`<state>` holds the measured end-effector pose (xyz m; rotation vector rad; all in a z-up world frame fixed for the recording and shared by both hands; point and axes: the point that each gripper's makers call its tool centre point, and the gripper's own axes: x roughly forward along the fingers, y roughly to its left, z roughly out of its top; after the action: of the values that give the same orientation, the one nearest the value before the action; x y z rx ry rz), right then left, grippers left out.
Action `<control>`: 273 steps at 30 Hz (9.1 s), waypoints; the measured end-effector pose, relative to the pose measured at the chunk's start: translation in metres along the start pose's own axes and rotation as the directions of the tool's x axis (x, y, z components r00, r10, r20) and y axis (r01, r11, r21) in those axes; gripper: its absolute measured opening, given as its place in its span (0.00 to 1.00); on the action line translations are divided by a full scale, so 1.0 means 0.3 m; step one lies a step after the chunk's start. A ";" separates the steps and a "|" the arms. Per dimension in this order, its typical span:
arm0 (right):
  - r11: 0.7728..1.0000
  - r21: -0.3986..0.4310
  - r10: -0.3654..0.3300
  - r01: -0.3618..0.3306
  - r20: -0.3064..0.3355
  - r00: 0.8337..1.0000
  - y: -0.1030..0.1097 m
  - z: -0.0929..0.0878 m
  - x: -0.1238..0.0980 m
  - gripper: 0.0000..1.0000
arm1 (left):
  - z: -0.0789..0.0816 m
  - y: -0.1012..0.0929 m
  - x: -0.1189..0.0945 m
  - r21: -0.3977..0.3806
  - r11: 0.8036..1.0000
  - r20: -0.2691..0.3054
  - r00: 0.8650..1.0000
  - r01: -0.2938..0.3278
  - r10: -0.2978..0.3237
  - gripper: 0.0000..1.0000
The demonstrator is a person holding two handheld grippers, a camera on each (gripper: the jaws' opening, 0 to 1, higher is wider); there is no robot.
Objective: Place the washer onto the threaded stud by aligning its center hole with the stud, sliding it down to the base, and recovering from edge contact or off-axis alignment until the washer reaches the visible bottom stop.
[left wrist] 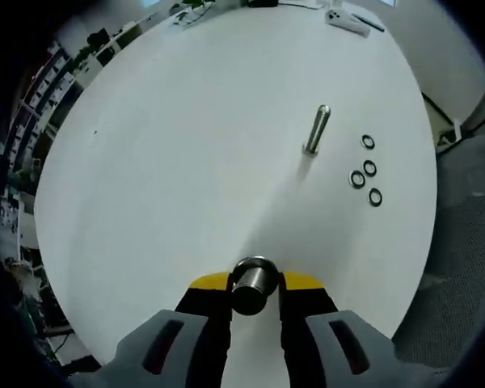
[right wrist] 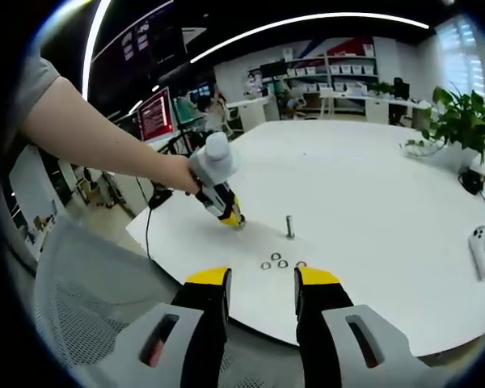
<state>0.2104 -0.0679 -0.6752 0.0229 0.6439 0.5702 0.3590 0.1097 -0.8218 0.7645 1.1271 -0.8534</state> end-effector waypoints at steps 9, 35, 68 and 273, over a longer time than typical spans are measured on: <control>0.999 -0.010 0.034 -0.034 -0.002 0.999 0.024 0.001 0.002 0.34 | 0.011 -0.007 -0.058 -0.062 0.998 0.059 0.998 -0.030 0.034 0.25; 0.998 -0.027 0.061 -0.062 -0.010 0.998 0.040 -0.005 0.009 0.34 | -0.194 -0.179 -0.546 -0.460 0.883 0.414 0.857 -0.095 0.308 0.28; 0.998 -0.056 0.018 -0.024 -0.102 0.995 0.023 -0.055 0.015 0.34 | -0.318 -0.281 -0.705 -0.527 0.846 0.616 0.719 0.073 0.322 0.27; 0.861 -0.493 -0.267 -0.122 -0.644 0.717 -0.232 -0.262 0.539 0.15 | -0.326 -0.317 -0.664 -0.477 0.873 0.629 0.734 0.102 0.258 0.22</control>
<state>0.3053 -0.0566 -0.8425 -0.7615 1.2131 0.6536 0.1933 0.1858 -0.6637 0.0377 0.5816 -0.6433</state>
